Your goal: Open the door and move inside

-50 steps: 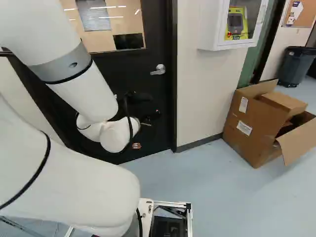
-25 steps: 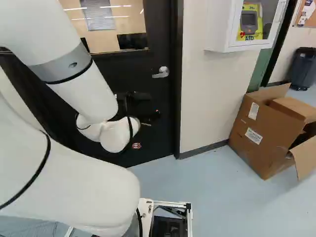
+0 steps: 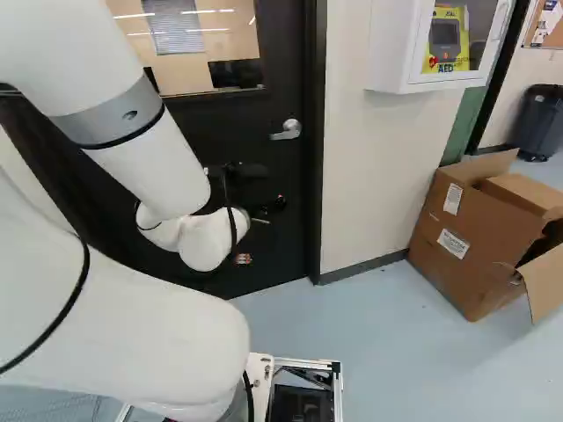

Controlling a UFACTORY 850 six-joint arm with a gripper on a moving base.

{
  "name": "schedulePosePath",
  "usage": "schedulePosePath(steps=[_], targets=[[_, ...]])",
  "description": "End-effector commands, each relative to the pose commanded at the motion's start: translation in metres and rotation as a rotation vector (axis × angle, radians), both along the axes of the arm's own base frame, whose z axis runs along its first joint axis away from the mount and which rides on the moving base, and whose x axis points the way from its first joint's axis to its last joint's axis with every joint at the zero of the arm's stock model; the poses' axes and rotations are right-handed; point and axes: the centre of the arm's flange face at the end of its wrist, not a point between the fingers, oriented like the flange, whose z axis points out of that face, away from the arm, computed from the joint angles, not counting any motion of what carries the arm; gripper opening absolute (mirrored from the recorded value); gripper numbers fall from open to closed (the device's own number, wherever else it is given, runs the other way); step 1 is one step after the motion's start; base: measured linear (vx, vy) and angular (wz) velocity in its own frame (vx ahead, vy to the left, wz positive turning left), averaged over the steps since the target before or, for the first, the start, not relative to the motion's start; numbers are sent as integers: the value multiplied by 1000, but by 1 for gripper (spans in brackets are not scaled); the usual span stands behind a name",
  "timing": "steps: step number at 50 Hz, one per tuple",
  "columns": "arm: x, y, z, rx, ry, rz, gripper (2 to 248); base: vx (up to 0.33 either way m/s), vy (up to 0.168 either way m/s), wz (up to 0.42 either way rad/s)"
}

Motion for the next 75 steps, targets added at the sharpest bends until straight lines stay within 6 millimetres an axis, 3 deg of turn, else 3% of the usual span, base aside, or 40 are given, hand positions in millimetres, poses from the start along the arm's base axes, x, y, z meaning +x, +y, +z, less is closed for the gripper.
schedulePosePath(steps=[53,75], targets=[[100,8,58,1,-115,21,247,0,0,0],[129,11,82,2,-166,27,247,0,0,0]])
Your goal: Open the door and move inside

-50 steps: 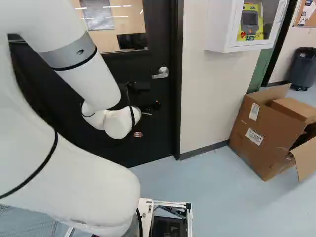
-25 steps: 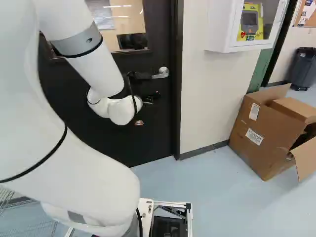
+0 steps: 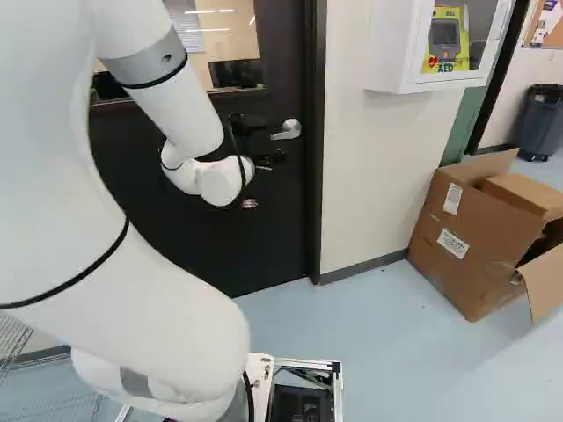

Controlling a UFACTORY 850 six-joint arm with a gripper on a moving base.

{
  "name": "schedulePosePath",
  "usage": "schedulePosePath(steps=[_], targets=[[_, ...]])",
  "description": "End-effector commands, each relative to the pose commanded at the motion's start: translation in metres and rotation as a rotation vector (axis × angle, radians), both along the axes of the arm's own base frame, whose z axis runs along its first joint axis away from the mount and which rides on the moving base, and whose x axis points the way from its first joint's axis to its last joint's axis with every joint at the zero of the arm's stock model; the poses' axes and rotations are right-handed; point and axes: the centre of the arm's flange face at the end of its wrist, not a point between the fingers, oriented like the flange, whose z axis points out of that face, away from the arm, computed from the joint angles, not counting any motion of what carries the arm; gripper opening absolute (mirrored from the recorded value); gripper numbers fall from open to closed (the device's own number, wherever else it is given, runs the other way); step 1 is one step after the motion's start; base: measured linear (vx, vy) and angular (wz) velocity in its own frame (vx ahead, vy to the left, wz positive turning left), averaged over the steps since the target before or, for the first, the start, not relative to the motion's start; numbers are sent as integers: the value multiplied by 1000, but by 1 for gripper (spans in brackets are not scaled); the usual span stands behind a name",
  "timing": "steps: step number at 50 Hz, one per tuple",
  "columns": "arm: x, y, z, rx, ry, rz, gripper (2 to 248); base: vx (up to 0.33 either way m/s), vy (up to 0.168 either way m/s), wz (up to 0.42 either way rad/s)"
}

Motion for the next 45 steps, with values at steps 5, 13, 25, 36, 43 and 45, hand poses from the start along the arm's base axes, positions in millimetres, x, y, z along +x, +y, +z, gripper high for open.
schedulePosePath(steps=[5,13,25,36,43,45], targets=[[7,0,5,0,-11,1,247,0,0,0],[21,2,14,1,-29,2,247,0,0,0],[44,4,27,2,-57,6,247,0,0,0],[66,8,38,3,-82,13,247,0,0,0],[81,12,45,4,-96,20,247,0,0,0],[85,14,47,4,-98,23,247,0,0,0]])
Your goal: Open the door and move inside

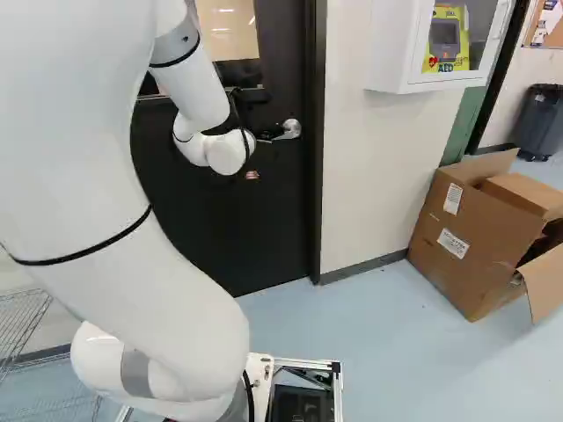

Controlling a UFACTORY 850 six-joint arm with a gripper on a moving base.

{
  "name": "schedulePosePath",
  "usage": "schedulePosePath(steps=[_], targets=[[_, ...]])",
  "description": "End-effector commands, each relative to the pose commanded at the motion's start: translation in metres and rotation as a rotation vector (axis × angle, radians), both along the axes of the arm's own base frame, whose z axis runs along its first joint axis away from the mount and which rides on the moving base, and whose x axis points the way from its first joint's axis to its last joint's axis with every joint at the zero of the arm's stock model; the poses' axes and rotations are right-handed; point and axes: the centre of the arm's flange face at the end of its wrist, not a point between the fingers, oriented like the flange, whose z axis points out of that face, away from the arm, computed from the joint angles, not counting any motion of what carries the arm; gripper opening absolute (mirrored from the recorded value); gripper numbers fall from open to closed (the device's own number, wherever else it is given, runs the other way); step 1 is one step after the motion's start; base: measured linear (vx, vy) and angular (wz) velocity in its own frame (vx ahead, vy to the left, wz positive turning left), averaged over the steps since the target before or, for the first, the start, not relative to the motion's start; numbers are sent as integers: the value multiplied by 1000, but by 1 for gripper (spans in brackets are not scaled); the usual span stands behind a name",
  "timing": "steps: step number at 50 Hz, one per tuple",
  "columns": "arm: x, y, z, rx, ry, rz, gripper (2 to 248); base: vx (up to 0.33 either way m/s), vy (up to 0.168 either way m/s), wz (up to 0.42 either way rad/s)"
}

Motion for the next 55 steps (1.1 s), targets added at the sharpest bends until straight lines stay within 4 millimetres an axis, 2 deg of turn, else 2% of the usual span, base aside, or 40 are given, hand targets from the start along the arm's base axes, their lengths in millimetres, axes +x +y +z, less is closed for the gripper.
schedulePosePath(steps=[13,25,37,48,55], targets=[[18,7,9,0,-5,13,247,0,0,0],[20,8,0,-1,13,14,247,0,0,0],[13,8,-12,-2,39,15,247,0,0,0],[-4,6,-23,-4,66,13,247,0,0,0],[-8,5,-31,-5,82,12,247,0,0,0]])
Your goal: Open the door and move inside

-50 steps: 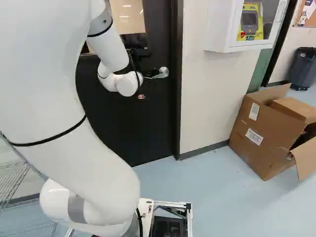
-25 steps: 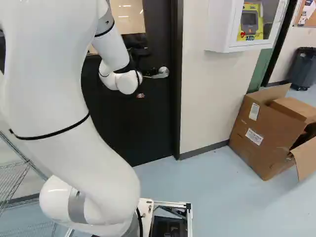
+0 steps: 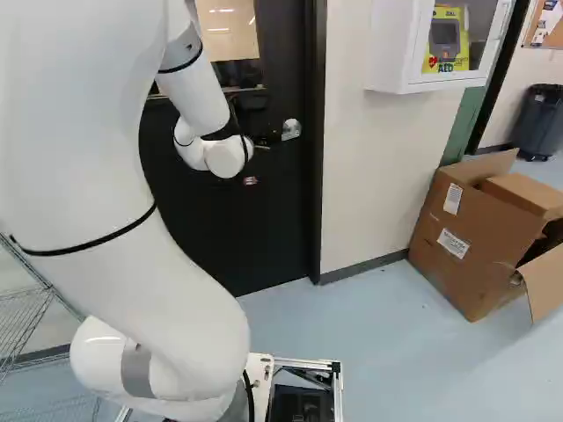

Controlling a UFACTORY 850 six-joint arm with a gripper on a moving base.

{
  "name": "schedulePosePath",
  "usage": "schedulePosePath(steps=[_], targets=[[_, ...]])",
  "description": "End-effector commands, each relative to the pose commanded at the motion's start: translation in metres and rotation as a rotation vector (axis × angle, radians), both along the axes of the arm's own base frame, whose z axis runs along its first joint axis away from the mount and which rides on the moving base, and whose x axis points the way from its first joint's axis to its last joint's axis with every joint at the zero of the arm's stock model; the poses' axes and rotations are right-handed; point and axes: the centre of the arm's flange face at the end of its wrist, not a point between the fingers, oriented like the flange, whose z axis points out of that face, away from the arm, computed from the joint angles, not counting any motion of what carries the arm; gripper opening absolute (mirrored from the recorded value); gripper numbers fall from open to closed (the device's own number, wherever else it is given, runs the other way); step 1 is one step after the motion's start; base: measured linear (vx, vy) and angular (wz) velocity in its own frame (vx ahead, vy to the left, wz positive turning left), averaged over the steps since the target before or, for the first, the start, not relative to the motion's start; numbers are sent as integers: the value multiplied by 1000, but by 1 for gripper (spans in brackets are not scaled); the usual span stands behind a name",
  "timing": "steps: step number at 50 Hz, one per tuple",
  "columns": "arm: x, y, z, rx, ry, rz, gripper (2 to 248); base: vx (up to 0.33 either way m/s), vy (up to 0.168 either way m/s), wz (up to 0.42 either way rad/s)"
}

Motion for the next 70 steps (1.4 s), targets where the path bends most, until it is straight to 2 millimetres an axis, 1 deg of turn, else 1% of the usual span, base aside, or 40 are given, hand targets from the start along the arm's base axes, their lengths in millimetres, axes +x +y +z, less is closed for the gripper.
schedulePosePath(steps=[27,37,42,47,62,70], targets=[[1,0,-29,-4,60,0,247,0,0,0],[1,0,-32,-4,68,0,247,0,0,0],[-3,-2,-33,-4,70,-3,247,0,0,0],[-10,-5,-30,-4,66,-10,247,0,0,0],[-39,-19,-15,-2,37,-38,247,0,0,0],[-49,-25,-7,-1,19,-51,247,0,0,0]])
